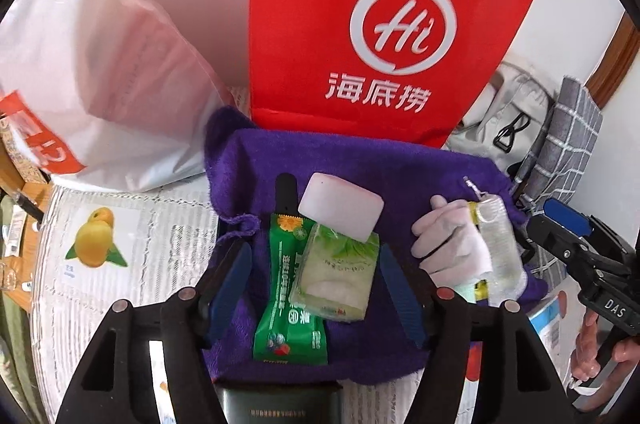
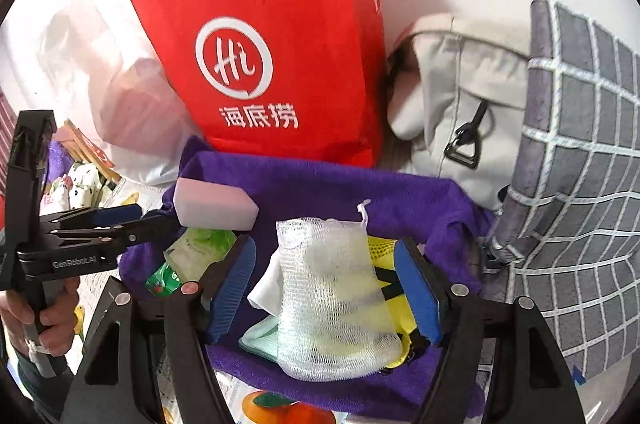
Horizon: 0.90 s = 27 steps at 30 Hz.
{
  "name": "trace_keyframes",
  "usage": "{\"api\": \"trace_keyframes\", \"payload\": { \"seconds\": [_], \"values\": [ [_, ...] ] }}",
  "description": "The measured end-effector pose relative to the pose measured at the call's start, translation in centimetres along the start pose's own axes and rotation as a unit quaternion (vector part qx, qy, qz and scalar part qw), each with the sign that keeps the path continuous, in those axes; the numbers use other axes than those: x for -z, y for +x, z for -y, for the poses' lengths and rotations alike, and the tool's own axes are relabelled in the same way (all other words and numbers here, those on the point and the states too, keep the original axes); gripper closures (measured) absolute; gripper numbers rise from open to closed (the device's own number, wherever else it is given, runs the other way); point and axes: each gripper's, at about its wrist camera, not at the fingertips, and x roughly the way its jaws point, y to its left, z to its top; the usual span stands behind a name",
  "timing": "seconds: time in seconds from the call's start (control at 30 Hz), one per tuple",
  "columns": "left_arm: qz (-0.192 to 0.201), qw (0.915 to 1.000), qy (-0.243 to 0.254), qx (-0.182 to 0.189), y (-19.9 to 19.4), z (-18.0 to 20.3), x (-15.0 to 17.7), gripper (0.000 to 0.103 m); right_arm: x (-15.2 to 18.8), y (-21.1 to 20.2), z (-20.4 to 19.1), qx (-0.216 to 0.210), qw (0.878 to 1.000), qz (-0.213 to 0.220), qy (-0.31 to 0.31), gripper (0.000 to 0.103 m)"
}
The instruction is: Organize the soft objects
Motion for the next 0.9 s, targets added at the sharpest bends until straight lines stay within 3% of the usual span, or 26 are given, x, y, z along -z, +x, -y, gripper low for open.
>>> {"api": "trace_keyframes", "payload": {
  "seconds": [0.13,0.23,0.37,0.53,0.63,0.7,0.8,0.9],
  "values": [
    [0.001,1.0,0.007,0.001,-1.4,0.2,1.1,0.036,0.6,-1.9,-0.6,0.017,1.0,0.013,-0.003,0.022],
    [0.009,0.9997,0.011,-0.019,-3.2,0.4,2.2,0.036,1.1,-3.5,-1.2,0.024,0.999,0.021,-0.006,0.022],
    [0.013,0.9998,0.012,-0.014,-5.8,0.8,3.4,0.035,2.3,-6.2,-2.0,0.029,0.999,0.028,-0.003,0.021],
    [0.032,0.9989,0.034,-0.011,-9.7,2.7,5.6,0.025,4.2,-9.8,-3.0,0.013,1.0,0.023,0.011,0.017],
    [0.04,0.9983,0.04,-0.011,-12.2,3.8,7.4,0.02,6.2,-12.4,-4.1,0.047,0.999,0.026,0.002,0.017],
    [0.046,0.998,0.04,-0.014,-13.8,4.5,8.9,0.013,7.5,-14.0,-4.7,0.04,0.999,0.029,0.002,0.017],
    [0.054,0.9975,0.043,-0.015,-15.7,5.2,10.9,0.011,9.6,-16.5,-5.2,0.027,0.999,0.033,0.011,0.017],
    [0.061,0.9972,0.042,-0.016,-17.5,5.8,13.0,0.008,11.7,-18.7,-5.8,0.046,0.998,0.033,0.009,0.017]
  ]
}}
